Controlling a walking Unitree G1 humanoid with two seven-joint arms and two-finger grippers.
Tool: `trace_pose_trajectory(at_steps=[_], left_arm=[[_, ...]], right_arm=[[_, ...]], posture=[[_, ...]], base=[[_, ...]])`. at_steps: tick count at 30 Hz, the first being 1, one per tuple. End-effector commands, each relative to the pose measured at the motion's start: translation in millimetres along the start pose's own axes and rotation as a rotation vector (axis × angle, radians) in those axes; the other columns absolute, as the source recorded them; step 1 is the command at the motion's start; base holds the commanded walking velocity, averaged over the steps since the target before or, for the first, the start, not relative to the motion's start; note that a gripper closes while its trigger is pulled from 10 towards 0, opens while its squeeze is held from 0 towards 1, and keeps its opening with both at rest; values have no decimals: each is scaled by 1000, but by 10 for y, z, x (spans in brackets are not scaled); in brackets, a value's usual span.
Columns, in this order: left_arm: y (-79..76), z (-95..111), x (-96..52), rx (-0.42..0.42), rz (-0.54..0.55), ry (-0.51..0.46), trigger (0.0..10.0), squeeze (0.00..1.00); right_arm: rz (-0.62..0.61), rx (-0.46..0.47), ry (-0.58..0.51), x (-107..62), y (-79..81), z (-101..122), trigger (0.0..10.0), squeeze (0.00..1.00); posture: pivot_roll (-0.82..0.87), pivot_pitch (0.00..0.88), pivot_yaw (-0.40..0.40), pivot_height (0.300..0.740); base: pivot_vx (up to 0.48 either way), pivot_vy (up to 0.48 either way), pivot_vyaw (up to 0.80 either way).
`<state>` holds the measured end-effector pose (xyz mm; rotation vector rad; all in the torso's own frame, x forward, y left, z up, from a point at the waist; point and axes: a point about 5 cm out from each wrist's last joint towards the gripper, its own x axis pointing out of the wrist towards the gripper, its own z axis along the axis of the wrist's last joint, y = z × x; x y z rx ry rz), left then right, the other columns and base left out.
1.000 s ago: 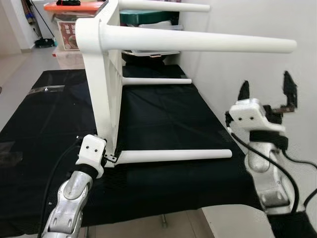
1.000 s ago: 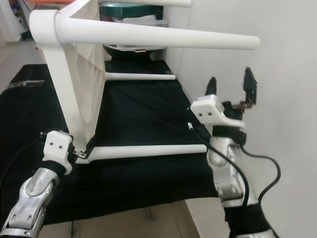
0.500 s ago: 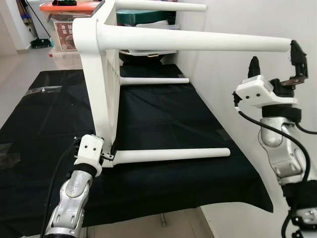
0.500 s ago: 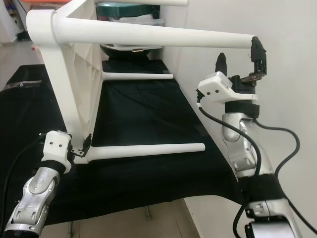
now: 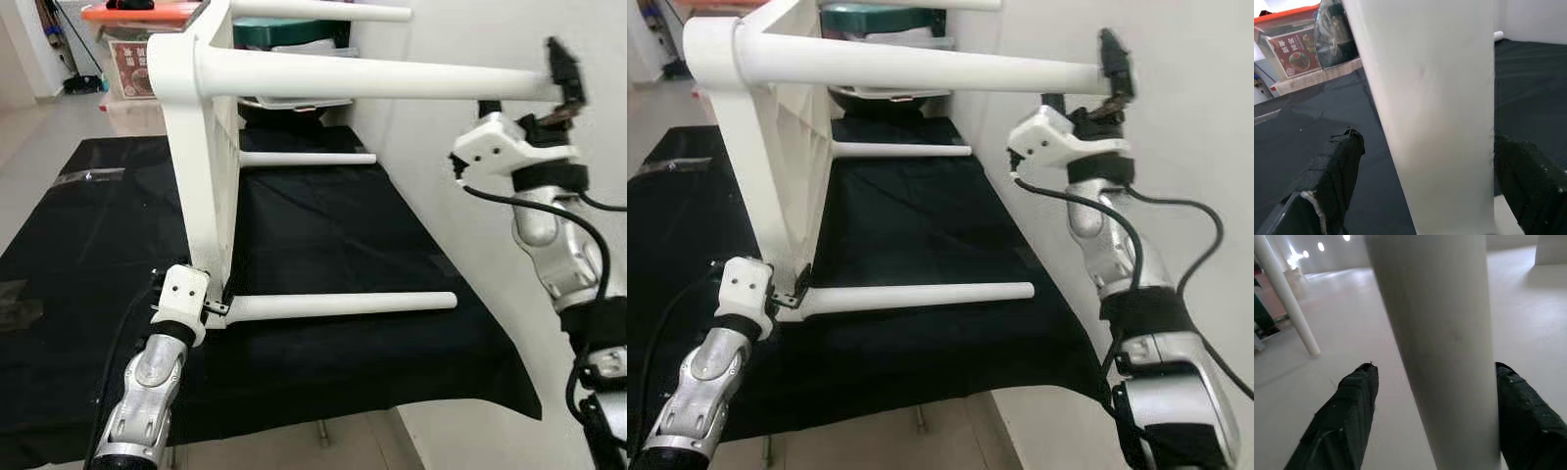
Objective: Building children table
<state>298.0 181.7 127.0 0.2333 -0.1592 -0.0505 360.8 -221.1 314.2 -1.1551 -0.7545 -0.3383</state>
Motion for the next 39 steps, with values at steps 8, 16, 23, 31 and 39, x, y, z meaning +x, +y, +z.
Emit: trace_pose_trajectory(at_steps=[8, 16, 23, 31, 39], left_arm=[[24, -52, 12, 20, 2, 13, 10000, 0], [9, -145, 94, 32, -4, 35, 10000, 0], [107, -34, 215, 96, 22, -14, 10000, 0], [454, 334, 345, 274, 132, -170, 10000, 0], [750, 748, 424, 425, 184, -308, 10000, 0]], right_arm=[[65, 46, 22, -21, 114, -35, 0, 0], [50, 72, 2, 20, 78, -10, 0, 0], [60, 234, 118, -12, 126, -88, 0, 0], [93, 416, 277, -133, 294, -185, 0, 0], [143, 637, 461, -219, 489, -234, 0, 0]], posture=[[8, 0, -67, 740], [-5, 0, -62, 740], [-9, 0, -58, 740], [-2, 0, -58, 740], [10, 0, -57, 740]], base=[[0, 0, 0], [0, 0, 0], [0, 0, 0], [0, 0, 0], [0, 0, 0]])
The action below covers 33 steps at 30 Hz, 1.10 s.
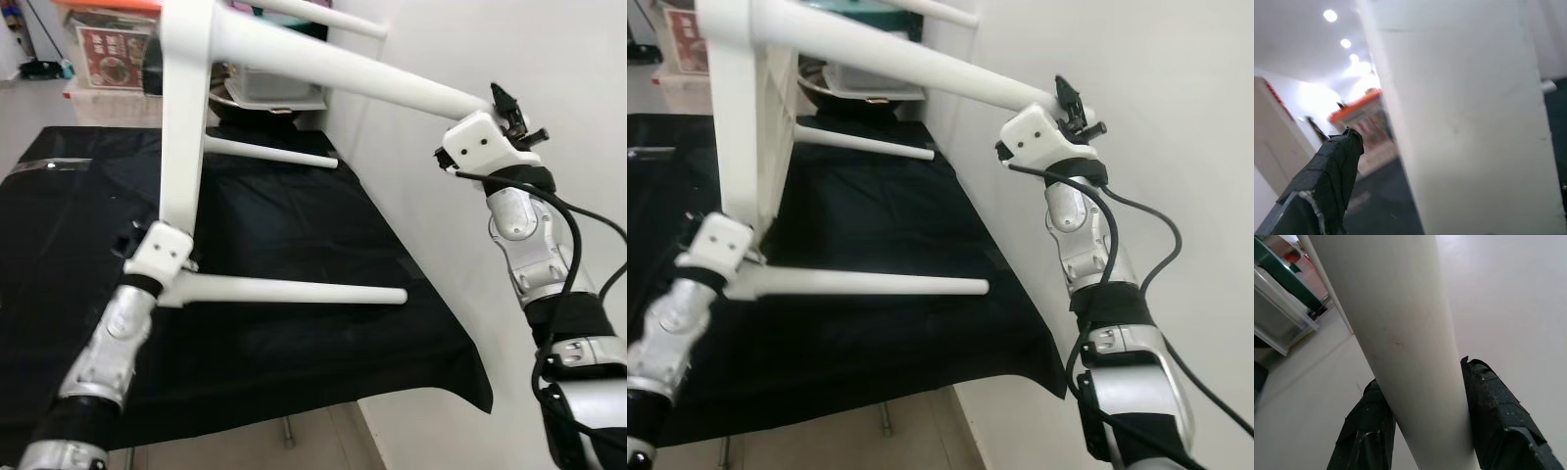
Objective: Building children table
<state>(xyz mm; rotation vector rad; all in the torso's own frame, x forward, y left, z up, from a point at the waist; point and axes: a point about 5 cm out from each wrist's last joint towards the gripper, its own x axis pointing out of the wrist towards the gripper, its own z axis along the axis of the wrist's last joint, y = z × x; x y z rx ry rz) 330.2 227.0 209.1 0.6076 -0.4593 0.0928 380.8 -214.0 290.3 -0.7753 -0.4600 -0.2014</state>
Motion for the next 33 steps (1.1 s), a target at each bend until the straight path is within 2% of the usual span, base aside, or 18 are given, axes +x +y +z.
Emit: trace_pose_trajectory(at_steps=[1, 2, 3, 4, 5, 7, 8, 10, 12, 15, 17, 18, 19, 20, 21, 24, 26, 33], left_arm=[[138, 56, 55, 35, 43, -29, 10000, 0], [246, 119, 92, 81, 33, -63, 10000, 0], [246, 119, 92, 81, 33, -63, 10000, 0], [359, 185, 130, 137, 12, -99, 10000, 0], [359, 185, 130, 137, 12, -99, 10000, 0], [672, 380, 268, 246, -5, -175, 10000, 0], [672, 380, 268, 246, -5, -175, 10000, 0], [968, 562, 432, 337, -2, -224, 10000, 0], [1167, 705, 564, 410, -4, -256, 10000, 0], [1278, 805, 649, 451, -8, -272, 10000, 0], [1278, 805, 649, 451, -8, -272, 10000, 0], [1331, 866, 704, 478, -10, -278, 10000, 0], [1331, 866, 704, 478, -10, -278, 10000, 0], [1360, 924, 750, 490, -12, -286, 10000, 0], [1360, 924, 750, 490, -12, -286, 10000, 0], [1339, 983, 787, 491, -26, -305, 10000, 0], [1180, 889, 733, 441, -73, -300, 10000, 0], [846, 686, 589, 351, -212, -302, 10000, 0]], right_arm=[[-10, 265, 165, -119, 110, -282, 0, 0], [3, 317, 203, -118, 146, -295, 0, 0], [3, 317, 203, -118, 146, -295, 0, 0], [19, 392, 245, -118, 197, -302, 0, 0], [19, 392, 245, -118, 197, -302, 0, 0], [68, 507, 297, -137, 349, -262, 0, 0], [68, 507, 297, -137, 349, -262, 0, 0], [141, 594, 337, -215, 585, -190, 0, 0], [229, 690, 396, -356, 850, -126, 0, 0], [292, 754, 445, -489, 1039, -77, 0, 0], [292, 754, 445, -489, 1039, -77, 0, 0], [329, 807, 491, -600, 1168, -49, 0, 0], [329, 807, 491, -600, 1168, -49, 0, 0], [366, 873, 539, -738, 1295, -7, 0, 0], [366, 873, 539, -738, 1295, -7, 0, 0], [407, 964, 580, -948, 1445, 82, 0, 0], [454, 983, 596, -1088, 1525, 101, 0, 0], [479, 965, 684, -1237, 1565, -13, 0, 0]], posture=[[10, 0, -57, 740], [21, 0, -59, 740], [21, 0, -59, 740], [30, 0, -61, 740], [30, 0, -61, 740], [44, 0, -64, 740], [44, 0, -64, 740], [66, 0, -70, 740], [69, 0, -71, 740], [81, 0, -73, 740], [81, 0, -73, 740], [79, 0, -67, 740], [79, 0, -67, 740], [76, 0, -59, 740], [76, 0, -59, 740], [70, 0, -49, 740], [58, 0, -40, 740], [57, 0, -48, 740]], base=[[0, 0, 0], [0, 0, 0], [0, 0, 0], [0, 0, 0], [0, 0, 0], [0, 0, 0], [0, 0, 0], [0, 0, 0], [0, 0, 0], [0, 0, 0], [0, 0, 0], [0, 0, 0], [0, 0, 0], [0, 0, 0], [0, 0, 0], [0, 0, 0], [0, 0, 0], [0, 0, 0]])
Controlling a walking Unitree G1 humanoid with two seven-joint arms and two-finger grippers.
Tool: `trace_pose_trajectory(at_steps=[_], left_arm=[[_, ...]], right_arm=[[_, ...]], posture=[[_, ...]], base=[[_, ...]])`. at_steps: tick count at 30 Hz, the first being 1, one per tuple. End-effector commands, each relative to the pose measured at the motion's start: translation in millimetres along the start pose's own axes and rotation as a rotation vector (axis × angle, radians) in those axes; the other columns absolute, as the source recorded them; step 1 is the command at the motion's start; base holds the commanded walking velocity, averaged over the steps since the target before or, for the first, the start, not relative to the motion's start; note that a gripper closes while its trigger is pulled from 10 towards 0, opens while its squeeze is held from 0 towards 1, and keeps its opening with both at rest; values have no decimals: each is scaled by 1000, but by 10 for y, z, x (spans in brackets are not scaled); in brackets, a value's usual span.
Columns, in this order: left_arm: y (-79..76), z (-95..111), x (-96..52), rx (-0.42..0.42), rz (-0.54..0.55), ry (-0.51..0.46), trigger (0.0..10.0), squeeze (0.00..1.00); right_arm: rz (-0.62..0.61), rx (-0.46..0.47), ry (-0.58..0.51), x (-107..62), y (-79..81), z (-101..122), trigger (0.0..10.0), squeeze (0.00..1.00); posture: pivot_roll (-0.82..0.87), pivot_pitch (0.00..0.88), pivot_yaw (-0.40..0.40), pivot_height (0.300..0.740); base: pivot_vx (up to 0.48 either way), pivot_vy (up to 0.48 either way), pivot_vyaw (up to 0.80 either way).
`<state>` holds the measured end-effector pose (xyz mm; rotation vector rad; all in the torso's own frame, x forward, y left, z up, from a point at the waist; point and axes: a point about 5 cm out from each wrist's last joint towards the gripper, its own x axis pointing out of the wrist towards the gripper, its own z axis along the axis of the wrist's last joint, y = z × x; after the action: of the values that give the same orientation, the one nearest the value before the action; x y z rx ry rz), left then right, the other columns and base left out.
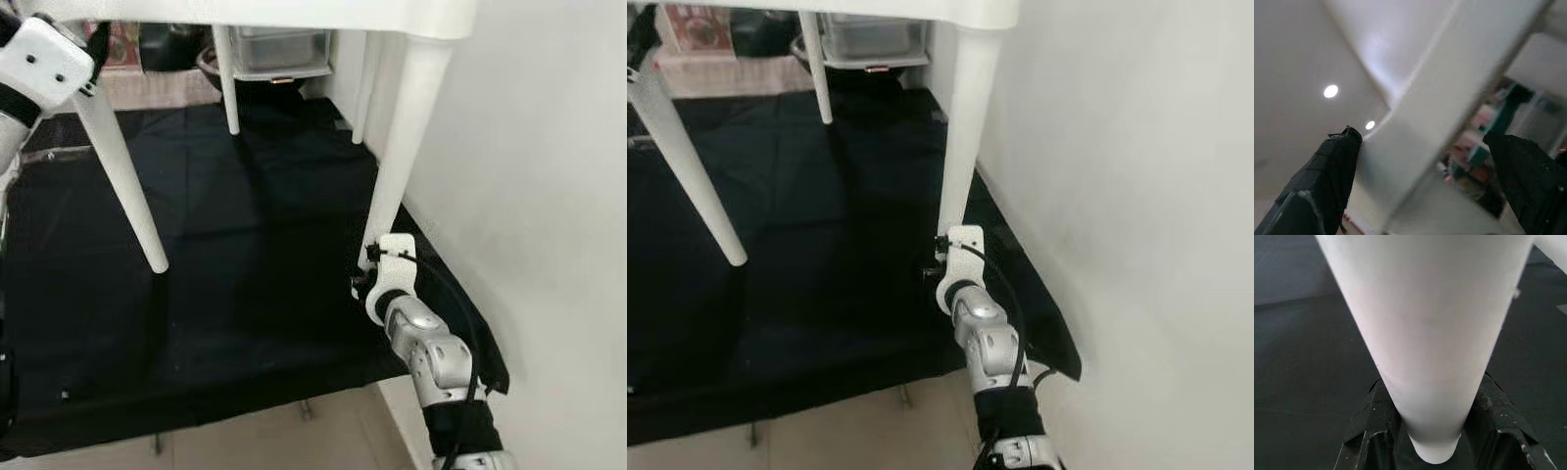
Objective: Building children table
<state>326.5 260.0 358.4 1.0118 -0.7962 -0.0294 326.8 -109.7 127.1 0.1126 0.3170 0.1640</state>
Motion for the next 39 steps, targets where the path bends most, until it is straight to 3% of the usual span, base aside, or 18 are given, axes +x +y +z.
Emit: trace_pose_trajectory(at_steps=[1, 5, 6, 7, 11, 12, 14, 15, 17, 21, 26, 29, 31, 32, 35, 39], left_arm=[[-396, -65, -118, -62, -185, 32, 10000, 0], [-531, 12, -194, -76, -271, -13, 10000, 0], [-617, 53, -267, -65, -326, -31, 10000, 0], [-681, 90, -333, -59, -365, -46, 10000, 0], [-745, 173, -424, -60, -396, -66, 10000, 0], [-767, 206, -455, -77, -392, -65, 10000, 0], [-783, 228, -477, -90, -389, -64, 10000, 0], [-829, 249, -524, -113, -392, -58, 10000, 0], [-829, 249, -524, -113, -392, -58, 10000, 0], [-1055, 325, -716, -211, -404, -15, 10000, 0], [-1205, 399, -825, -280, -393, 25, 10000, 0], [-1229, 420, -849, -293, -389, 38, 10000, 0], [-1313, 477, -950, -376, -356, 90, 10000, 0], [-1313, 477, -950, -376, -356, 90, 10000, 0], [-1390, 507, -1138, -546, -210, 265, 10000, 0], [-1474, 549, -1272, -617, -150, 368, 10000, 0]], right_arm=[[34, 44, -12, -15, 32, 31, 0, 0], [9, 24, -14, -7, -5, 51, 0, 0], [-5, 6, -18, 10, -16, 77, 3765, 0], [-12, -18, -27, 15, -11, 113, 10000, 0], [-14, -76, -60, 3, 21, 185, 10000, 0], [1, -75, -90, -20, 36, 215, 10000, 518], [13, -72, -111, -37, 45, 236, 10000, 518], [19, -63, -121, -61, 43, 237, 10000, 1000], [19, -63, -121, -61, 43, 237, 10000, 1000], [-23, -27, -125, -166, -62, 181, 10000, 1000], [-68, 19, -152, -295, -211, 174, 10000, 1000], [-78, 25, -162, -326, -241, 177, 10000, 1000], [-68, -11, -161, -460, -273, 159, 10000, 1000], [-68, -11, -161, -460, -273, 159, 10000, 1000], [-26, -37, -181, -652, -262, 175, 10000, 1000], [73, -37, -201, -731, -191, 188, 10000, 1000]], posture=[[57, 0, -48, 740], [69, 0, -54, 740], [71, 0, -56, 740], [75, 0, -60, 740], [81, 0, -63, 740], [83, 0, -65, 740], [83, 0, -65, 740], [83, 0, -65, 740], [83, 0, -65, 740], [65, 0, -63, 740], [53, 0, -58, 740], [51, 0, -59, 740], [32, 0, -53, 740], [32, 0, -53, 740], [27, 0, -57, 740], [25, 0, -60, 740]], base=[[0, 0, 0], [0, 0, 0], [0, 0, 0], [0, 0, 0], [0, 0, 0], [0, 0, 0], [0, 0, 0], [0, 0, 0], [0, 0, 0], [0, 0, 0], [0, 0, 0], [0, 0, 0], [0, 0, 0], [0, 0, 0], [0, 0, 0], [0, 0, 0]])
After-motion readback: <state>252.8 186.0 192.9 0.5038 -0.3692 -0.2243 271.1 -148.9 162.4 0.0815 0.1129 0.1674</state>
